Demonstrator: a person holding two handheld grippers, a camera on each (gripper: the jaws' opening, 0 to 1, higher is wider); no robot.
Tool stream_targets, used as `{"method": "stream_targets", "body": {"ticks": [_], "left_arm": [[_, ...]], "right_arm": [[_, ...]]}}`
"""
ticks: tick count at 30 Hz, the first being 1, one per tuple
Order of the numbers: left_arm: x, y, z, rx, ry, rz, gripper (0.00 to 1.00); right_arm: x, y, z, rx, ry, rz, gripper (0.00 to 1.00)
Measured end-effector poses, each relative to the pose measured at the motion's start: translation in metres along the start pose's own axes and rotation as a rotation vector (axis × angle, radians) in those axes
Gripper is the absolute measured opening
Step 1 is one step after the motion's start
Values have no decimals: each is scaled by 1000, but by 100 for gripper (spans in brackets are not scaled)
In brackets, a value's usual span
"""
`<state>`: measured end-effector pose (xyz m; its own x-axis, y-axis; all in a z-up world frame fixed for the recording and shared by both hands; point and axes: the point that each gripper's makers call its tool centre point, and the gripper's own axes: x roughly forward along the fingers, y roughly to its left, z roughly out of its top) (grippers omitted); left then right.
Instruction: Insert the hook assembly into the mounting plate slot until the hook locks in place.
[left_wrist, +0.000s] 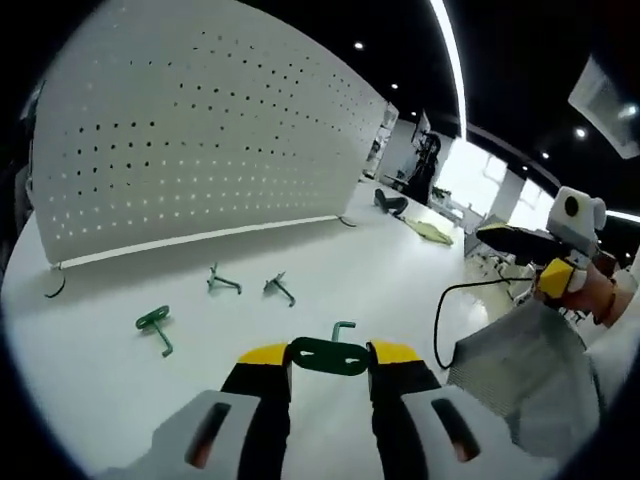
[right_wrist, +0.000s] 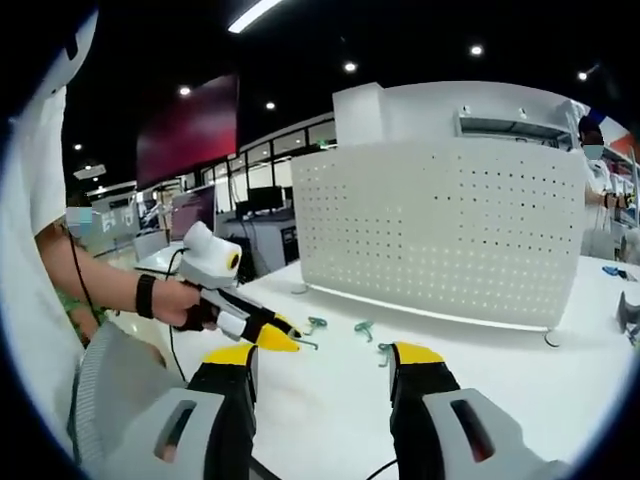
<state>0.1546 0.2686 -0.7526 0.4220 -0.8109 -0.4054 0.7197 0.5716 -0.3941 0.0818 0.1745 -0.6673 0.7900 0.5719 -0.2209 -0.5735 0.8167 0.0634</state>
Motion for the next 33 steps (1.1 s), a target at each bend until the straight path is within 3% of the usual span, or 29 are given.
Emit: {"method": "stream_targets", "body": {"ticks": [2,10,13,19,33], "left_arm": [[-2,-12,4,-46,-18,-42,31],[-7,-35,7,-67,-30,-66,31],[-8,-45,9,-116,-39,-91,30],[-9,-60,16,-175,-84,-104,30],[-8,-89,21,-276,-112,-155,30]], "right_arm": [[0,1,0,2,-2,6,53],[-3,5,1,-15,-9,54,52],[-5,3,0,-17,-14,69,51],[-7,-3,0,-30,-10,112,46],[-11,-9,-7,-56,0,195,38]]}}
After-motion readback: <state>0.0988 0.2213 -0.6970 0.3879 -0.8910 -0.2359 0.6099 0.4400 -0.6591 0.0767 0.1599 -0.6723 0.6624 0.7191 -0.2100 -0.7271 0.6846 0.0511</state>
